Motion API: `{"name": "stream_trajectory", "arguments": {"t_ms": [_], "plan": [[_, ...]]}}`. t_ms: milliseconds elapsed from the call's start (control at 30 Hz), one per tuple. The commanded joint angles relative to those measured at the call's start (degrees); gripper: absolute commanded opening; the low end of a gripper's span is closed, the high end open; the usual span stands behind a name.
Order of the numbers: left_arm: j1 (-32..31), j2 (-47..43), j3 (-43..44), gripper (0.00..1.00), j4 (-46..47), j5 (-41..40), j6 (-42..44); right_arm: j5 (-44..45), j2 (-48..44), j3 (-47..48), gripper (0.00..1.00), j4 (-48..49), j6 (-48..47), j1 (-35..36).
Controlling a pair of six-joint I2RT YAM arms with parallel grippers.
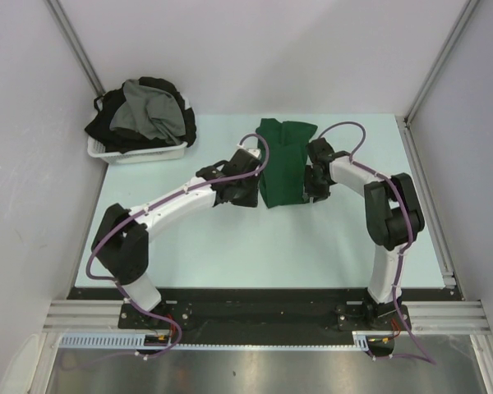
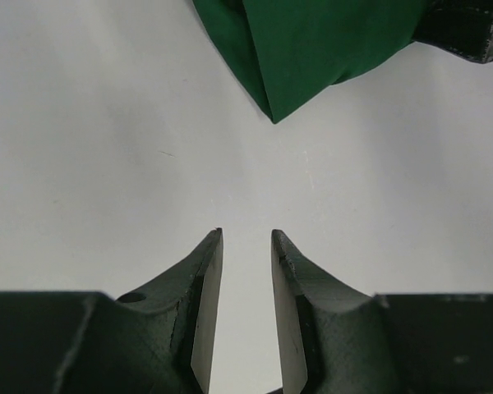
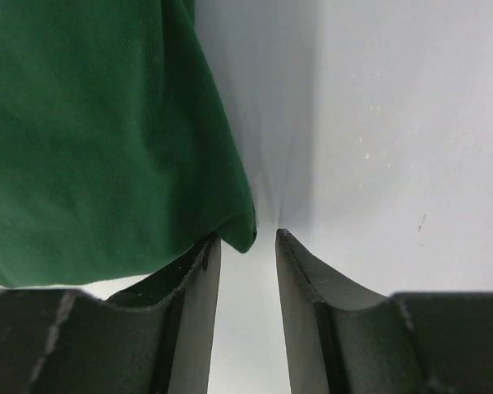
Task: Fold and stack the t-shirts
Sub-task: Grab one side of the 2/3 rectangular tshirt with both arms
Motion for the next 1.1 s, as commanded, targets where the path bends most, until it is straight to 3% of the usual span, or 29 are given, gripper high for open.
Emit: {"name": "stream_trajectory", "arguments": {"t_ms": [0, 267, 567, 733, 1067], "plan": [[-0.9, 0.6, 0.3, 0.35, 2.6, 1.5, -0.8, 0.0, 1.5, 2.7, 0.38, 1.9, -0.9, -0.4], [-1.9, 1.7, 1.1, 0.34, 2.8, 2.2, -0.8, -1.1, 1.9, 2.5, 0.34, 2.5, -0.8, -0.4], [-2.1, 1.7, 1.1, 0.34, 2.4, 1.8, -0.3, -3.0, 3.3, 2.6, 0.17, 2.8, -0.3, -0.5], [-2.1, 1.5, 0.3, 0.34, 3.0, 2.0, -0.4, -3.0, 3.3, 2.4, 0.01, 2.7, -0.2, -0.5], [-2.2, 5.3, -2.5, 0.34, 10.3, 8.3, -6.0, -2.8, 1.9, 2.5, 0.00, 0.8, -1.5, -0.4]]}}
